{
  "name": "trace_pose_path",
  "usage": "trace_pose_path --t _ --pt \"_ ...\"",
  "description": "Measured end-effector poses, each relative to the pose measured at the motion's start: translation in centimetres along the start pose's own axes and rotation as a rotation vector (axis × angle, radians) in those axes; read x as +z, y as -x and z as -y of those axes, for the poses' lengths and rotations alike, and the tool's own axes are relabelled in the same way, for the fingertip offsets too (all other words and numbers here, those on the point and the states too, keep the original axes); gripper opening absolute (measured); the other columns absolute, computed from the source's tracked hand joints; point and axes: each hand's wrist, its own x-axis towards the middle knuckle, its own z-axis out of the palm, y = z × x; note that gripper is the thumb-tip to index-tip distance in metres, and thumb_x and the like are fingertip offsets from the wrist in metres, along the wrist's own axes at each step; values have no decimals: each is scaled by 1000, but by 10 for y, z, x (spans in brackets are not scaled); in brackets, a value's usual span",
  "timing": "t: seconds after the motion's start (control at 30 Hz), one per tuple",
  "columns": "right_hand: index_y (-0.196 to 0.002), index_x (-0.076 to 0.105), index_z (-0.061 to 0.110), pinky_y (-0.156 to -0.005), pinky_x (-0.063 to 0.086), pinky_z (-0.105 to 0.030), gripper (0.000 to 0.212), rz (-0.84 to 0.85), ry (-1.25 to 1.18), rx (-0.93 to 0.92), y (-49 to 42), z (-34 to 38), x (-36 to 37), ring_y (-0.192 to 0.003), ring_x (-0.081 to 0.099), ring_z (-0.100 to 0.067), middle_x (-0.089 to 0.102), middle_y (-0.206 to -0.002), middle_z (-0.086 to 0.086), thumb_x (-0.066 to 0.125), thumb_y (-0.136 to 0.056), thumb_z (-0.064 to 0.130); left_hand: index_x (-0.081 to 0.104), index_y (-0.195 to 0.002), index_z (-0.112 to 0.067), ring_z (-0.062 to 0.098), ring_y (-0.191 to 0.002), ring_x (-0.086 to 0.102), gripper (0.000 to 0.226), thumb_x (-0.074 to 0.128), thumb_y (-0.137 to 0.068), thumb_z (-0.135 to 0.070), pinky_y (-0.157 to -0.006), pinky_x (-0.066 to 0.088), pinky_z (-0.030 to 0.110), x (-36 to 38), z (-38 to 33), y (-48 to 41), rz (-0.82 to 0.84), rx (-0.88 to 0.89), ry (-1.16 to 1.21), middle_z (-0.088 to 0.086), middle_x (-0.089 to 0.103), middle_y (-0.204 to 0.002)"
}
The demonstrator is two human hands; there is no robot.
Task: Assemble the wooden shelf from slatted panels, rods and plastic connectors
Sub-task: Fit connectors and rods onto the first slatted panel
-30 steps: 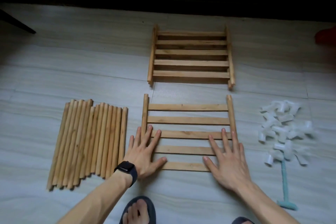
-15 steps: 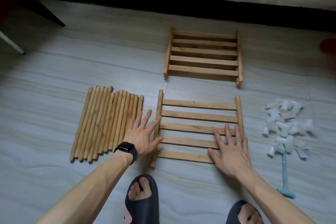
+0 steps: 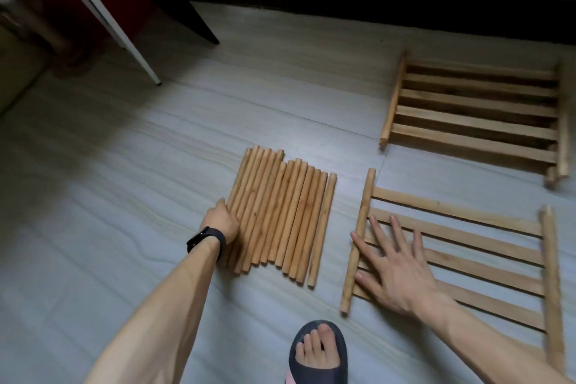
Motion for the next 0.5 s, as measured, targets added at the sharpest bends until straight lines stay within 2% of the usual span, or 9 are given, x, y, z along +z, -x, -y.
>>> trace_pose_path --t 0.07,0.13,0.33,0.5 --pt "-147 -26 53 -117 -13 -63 68 -58 -13 -15 -3 1 16 -144 -37 -35 -30 -160 0 9 -93 76 34 -151 -11 39 -127 52 51 44 -103 -24 -101 44 42 -1 5 -2 -41 -14 22 20 52 -142" --pt "-140 -38 51 -115 -17 -63 70 -41 -25 -9 -2 0 19 -139 -44 -32 -40 -155 2 6 -93 76 43 -146 -13 38 -122 55 46 49 -101 -23 -99 46 42 -1 8 -5 -73 -28 40 18 57 -136" --pt "-140 -40 50 -116 -14 -65 70 14 -33 -14 0 2 16 -138 -45 -32 -42 -153 2 5 -93 76 62 -130 -10 32 -119 60 37 63 -96 -26 -101 47 37 -11 11 -13 -34 -68 129 12 67 -126" --pt "-144 -34 50 -116 -18 -57 72 -2 -44 -54 2 0 6 -140 -42 -33 -37 -157 2 8 -91 75 66 -125 -9 32 -116 61 33 61 -98 -27 -101 49 40 -21 13 -6 -74 -49 186 12 68 -122"
